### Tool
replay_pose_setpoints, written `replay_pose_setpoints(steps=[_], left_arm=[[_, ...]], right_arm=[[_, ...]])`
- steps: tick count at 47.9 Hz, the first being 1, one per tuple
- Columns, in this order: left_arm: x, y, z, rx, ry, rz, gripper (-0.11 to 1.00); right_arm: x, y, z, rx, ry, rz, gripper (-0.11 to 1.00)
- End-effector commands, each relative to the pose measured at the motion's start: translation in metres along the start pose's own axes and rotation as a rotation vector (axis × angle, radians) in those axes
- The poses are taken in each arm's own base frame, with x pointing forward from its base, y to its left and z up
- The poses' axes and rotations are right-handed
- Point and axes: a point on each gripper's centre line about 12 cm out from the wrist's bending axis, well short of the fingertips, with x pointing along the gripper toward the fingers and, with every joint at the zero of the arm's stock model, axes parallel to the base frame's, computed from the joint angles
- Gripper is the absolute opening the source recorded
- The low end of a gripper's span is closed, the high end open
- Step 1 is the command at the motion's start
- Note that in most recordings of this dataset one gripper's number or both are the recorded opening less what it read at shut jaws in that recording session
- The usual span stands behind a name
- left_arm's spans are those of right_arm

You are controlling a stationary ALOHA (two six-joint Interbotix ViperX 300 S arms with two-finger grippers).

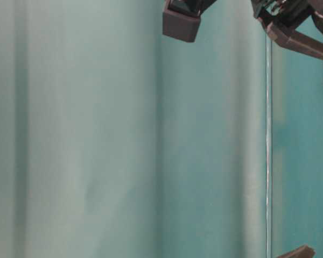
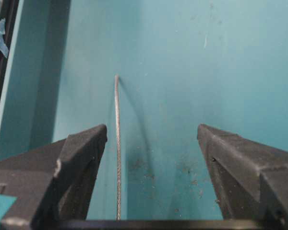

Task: Insert the wire into the hole on the right side and pull it with the left arm.

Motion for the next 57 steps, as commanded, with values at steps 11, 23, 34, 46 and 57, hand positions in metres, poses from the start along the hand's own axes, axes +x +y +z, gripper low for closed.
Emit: replay_pose_setpoints(steps=[11,23,34,46,57], left_arm=[[0.0002,0.0005,0.0088,-0.005,-0.032,0.002,0.93],[0.0004,0.0005,0.0092,-0.005,-0.032,0.002,0.93],[0.0002,0.0005,0.0088,-0.005,-0.032,0.002,0.93],[0.0002,0.0005,0.0088,-0.005,-0.032,0.002,0.93],[0.0002,0.0005,0.0088,-0.005,-0.032,0.002,0.93]], right_arm=[[0.0034,0.0008,0.0114,0.003,-0.035,0.003,0.86],[0.0045,0.0001,0.0103,0.004,-0.034,0.002,0.81],[0.0044,0.0,0.0097,0.0,-0.032,0.002,0.33],[0.0041,0.0001,0.0101,-0.002,-0.034,0.002,0.03],[0.0042,-0.0001,0.0091,-0.002,-0.031,0.001,0.03]])
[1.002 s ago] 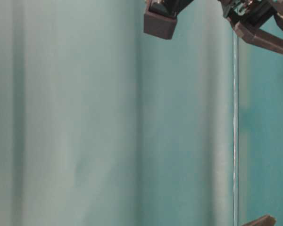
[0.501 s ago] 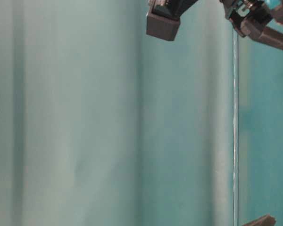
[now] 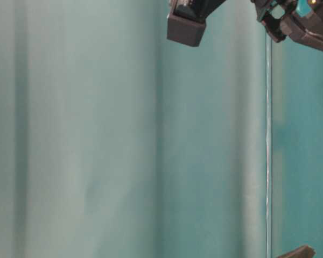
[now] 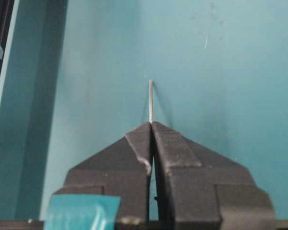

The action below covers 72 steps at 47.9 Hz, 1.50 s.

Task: Insert the wire into the hole on the right side and pull it with the left arm.

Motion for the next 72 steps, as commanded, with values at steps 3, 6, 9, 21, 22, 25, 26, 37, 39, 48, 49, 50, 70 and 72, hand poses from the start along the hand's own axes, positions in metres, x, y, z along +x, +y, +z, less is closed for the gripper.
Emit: replay_pose_setpoints(steps=[3,6,9,21,22,25,26,37,39,48,49,50,70,72], left_arm=[[0.0,0.001,0.008,-0.005,-0.029,0.002,0.93],[0.0,0.001,0.008,-0.005,-0.031,0.002,0.93],[0.0,0.001,0.009,-0.005,-0.031,0.002,0.93],[-0.005,0.0,0.017,-0.003,-0.063,-0.001,0.93],[-0.005,0.0,0.019,-0.004,-0.068,0.0,0.93],[-0.007,0.0,0.022,-0.004,-0.081,-0.001,0.93],[-0.008,0.0,0.023,-0.004,-0.086,-0.001,0.93],[-0.02,-0.001,0.037,-0.005,-0.147,-0.005,0.93],[-0.021,-0.001,0.04,-0.003,-0.156,-0.005,0.93],[-0.031,-0.001,0.05,-0.004,-0.198,-0.008,0.93],[-0.031,-0.001,0.051,-0.004,-0.201,-0.008,0.93],[-0.033,-0.002,0.053,-0.004,-0.207,-0.009,0.93],[-0.038,-0.003,0.061,-0.012,-0.233,-0.015,0.93],[-0.037,-0.005,0.059,-0.017,-0.231,-0.021,0.93]], right_arm=[[-0.001,0.001,0.01,0.0,-0.032,0.003,0.03],[-0.001,0.001,0.011,0.0,-0.034,0.003,0.03],[-0.003,0.001,0.013,0.0,-0.037,0.004,0.03],[-0.024,0.004,0.033,-0.001,-0.062,0.008,0.03],[-0.026,0.005,0.034,-0.001,-0.064,0.008,0.03],[-0.033,0.006,0.041,0.0,-0.075,0.01,0.03],[-0.035,0.006,0.042,0.0,-0.076,0.01,0.03],[-0.058,0.008,0.057,0.002,-0.097,0.014,0.03],[-0.062,0.009,0.059,0.0,-0.1,0.014,0.03],[-0.076,0.01,0.069,-0.001,-0.129,0.018,0.03],[-0.077,0.01,0.07,-0.001,-0.134,0.018,0.03],[-0.078,0.01,0.071,-0.001,-0.135,0.018,0.03],[-0.087,0.01,0.064,-0.001,-0.126,0.018,0.03],[-0.087,0.01,0.061,-0.003,-0.123,0.02,0.03]])
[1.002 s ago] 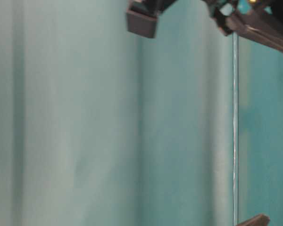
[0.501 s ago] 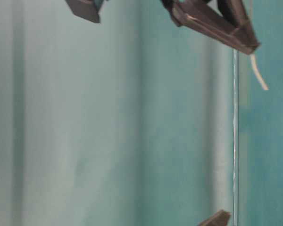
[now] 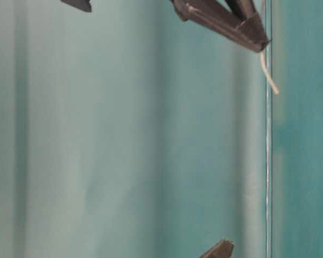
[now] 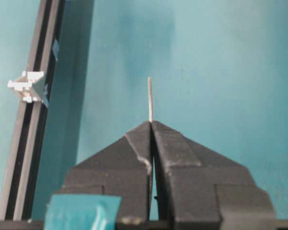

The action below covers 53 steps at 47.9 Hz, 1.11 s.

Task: Insert the wire into the hole on the right side and pull it with the left arm.

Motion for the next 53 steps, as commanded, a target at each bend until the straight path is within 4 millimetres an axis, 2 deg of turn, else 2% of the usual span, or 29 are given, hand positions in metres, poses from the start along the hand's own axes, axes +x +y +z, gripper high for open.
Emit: replay_pose_setpoints(steps=[1,14,24,37,53], left_arm=[[0.003,-0.003,0.008,-0.009,-0.035,-0.009,0.93],[0.011,-0.016,-0.006,-0.04,-0.103,-0.059,0.93],[0.017,-0.026,-0.028,-0.063,-0.156,-0.097,0.93],[0.041,-0.042,-0.051,-0.053,-0.136,-0.142,0.93],[0.064,-0.055,-0.07,-0.041,-0.17,-0.177,0.93]], right_arm=[[-0.004,0.002,0.002,-0.005,-0.022,0.009,0.03],[-0.009,0.015,-0.016,-0.012,-0.134,0.074,0.03],[-0.012,0.028,-0.024,0.0,-0.221,0.126,0.03],[0.005,0.044,-0.039,-0.002,-0.244,0.129,0.03],[0.017,0.073,-0.06,-0.049,-0.293,0.017,0.03]])
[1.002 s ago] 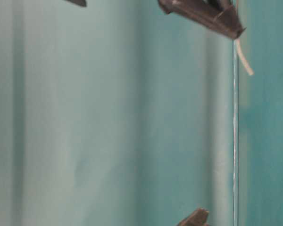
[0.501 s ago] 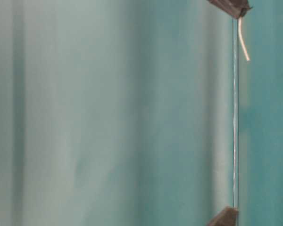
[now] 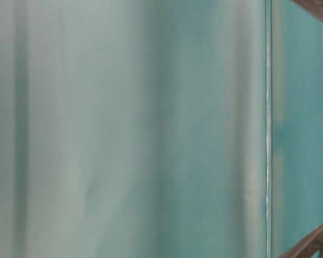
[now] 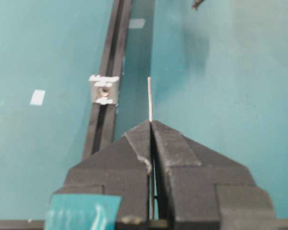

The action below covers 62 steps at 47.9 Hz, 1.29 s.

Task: Insert the wire into the hole on the right side and pull it with the left arm.
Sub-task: 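Carry the wire tip down to the white bracket hole on the rail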

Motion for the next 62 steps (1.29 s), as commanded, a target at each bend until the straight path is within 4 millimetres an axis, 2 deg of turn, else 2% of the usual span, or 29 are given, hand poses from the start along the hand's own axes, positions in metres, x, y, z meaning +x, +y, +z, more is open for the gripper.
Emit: replay_pose_setpoints(steps=[1,12,30,62], left_arm=[[0.009,-0.004,0.004,0.002,-0.034,-0.014,0.93],[0.023,-0.009,-0.003,0.005,-0.038,-0.028,0.93],[0.032,-0.017,-0.006,0.008,-0.045,-0.052,0.93],[0.036,-0.023,-0.005,0.011,-0.048,-0.069,0.88]], right_arm=[[0.002,0.01,0.005,0.011,-0.039,-0.023,0.03],[0.003,0.019,-0.007,0.004,-0.04,-0.064,0.03],[0.013,0.037,-0.019,-0.043,-0.076,-0.048,0.03],[0.021,0.038,-0.033,-0.06,-0.05,-0.067,0.03]])
